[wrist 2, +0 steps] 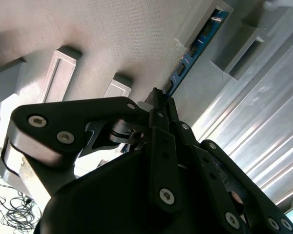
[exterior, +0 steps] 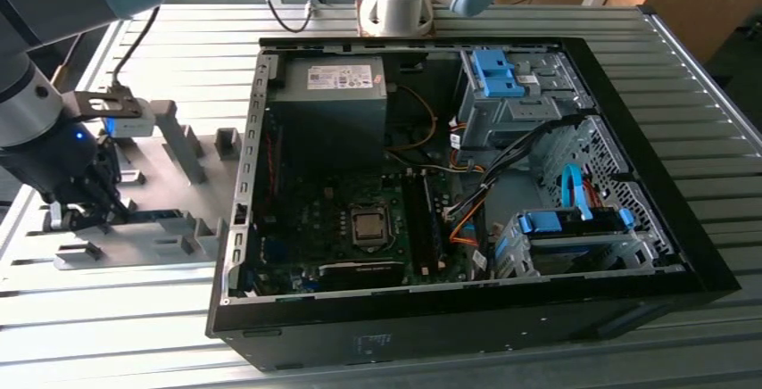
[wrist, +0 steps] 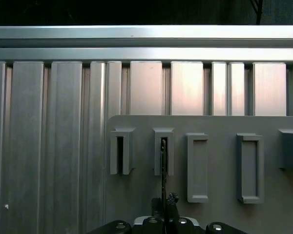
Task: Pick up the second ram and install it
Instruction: 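Pick up the second ram and move it above second insertion slot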
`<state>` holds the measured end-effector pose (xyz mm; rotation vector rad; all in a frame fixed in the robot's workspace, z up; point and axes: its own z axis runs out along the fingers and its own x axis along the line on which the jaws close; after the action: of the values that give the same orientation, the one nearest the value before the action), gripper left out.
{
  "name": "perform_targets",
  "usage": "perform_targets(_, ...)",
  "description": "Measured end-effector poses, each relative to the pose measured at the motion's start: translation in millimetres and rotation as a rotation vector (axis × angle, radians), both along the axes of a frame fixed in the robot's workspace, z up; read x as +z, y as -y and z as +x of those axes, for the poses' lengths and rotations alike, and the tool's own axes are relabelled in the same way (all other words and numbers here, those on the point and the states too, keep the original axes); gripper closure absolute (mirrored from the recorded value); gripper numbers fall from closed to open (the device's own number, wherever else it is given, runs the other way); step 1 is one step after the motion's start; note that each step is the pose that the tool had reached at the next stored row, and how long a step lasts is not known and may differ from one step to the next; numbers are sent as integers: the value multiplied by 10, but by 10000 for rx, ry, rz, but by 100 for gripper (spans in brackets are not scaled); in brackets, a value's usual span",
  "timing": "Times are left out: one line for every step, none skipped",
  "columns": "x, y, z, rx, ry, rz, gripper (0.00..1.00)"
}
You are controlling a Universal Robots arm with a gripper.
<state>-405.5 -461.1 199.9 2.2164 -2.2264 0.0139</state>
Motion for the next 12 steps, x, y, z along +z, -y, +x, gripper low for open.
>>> perform_targets(2,0,0,0,0,0,86)
perform_targets(4,0,0,0,0,0,86)
perform_targets(6,0,0,0,0,0,86)
perform_targets(8,0,0,0,0,0,86)
perform_targets(11,0,0,0,-1,-1,86)
perform_targets(14,0,0,0,-1,-1,86)
perform_targets(17,0,0,0,0,0,86)
perform_targets(21,0,0,0,-1,-1,86)
perform_targets(26,0,0,0,-2,-2,86)
perform_targets(29,0,0,0,-1,-1,86)
perform_targets(32,0,0,0,0,0,86)
perform_targets(36,0,0,0,0,0,86)
